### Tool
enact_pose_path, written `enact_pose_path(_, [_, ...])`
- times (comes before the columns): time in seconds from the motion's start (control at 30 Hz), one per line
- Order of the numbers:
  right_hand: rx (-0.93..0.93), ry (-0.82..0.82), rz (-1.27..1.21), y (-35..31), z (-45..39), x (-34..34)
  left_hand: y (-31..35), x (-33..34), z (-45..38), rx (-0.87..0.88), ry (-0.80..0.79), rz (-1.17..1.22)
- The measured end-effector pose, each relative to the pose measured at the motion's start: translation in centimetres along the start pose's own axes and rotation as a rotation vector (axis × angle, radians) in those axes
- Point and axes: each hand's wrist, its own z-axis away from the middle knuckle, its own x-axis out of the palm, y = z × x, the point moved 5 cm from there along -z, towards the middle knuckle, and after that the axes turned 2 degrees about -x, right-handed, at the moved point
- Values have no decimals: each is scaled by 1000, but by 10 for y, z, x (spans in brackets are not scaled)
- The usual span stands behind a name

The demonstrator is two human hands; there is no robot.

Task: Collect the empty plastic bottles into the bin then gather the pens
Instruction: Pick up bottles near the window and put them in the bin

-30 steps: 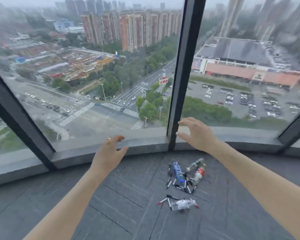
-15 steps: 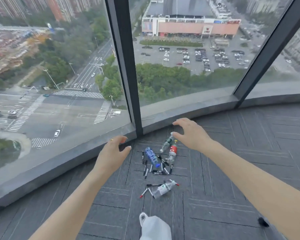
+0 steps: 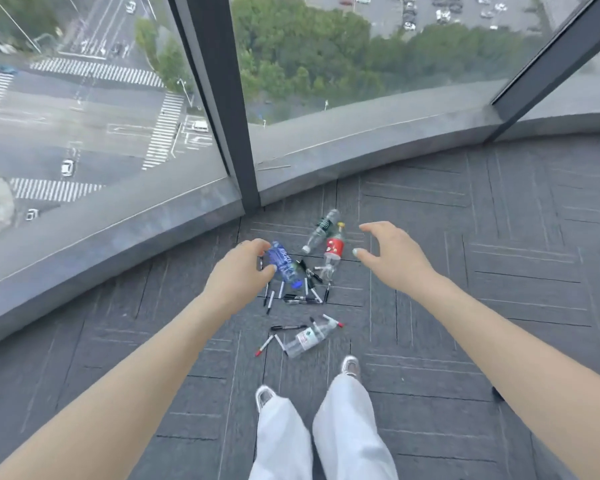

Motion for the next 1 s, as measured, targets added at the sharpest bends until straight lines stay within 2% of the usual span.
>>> enact_pose_path(0.13, [66,-105,-20,45,-66,71,-51,79,-66,-57,-106,-72])
enact_pose_path(0.33, [81,-152,-39,120,-154,180,-116,210,-167,-86,-173,-190])
enact_pose_path(0.43, [84,-172,-21,160,-191,233,-140,273,-220,-5,-176,-326])
enact_pose_path(0.53, [78,-182,7,193,-220,279,-159,324,-272,127,-149,-576])
enact_pose_path(0.7, [85,-131,34,237,-265,335,-177,383,-355,322,-200,-1055])
enact_pose_path(0.8, [75,-100,47,254,-284,361,-192,410,-389,357,-265,-1290])
enact_pose_path(0.9, [49,-91,84,261,-297,383,-207,428,-403,347,-348,-1385])
enact_pose_path(1.0, [23,-60,100,259,-308,398,-208,433,-408,378,-327,-1370])
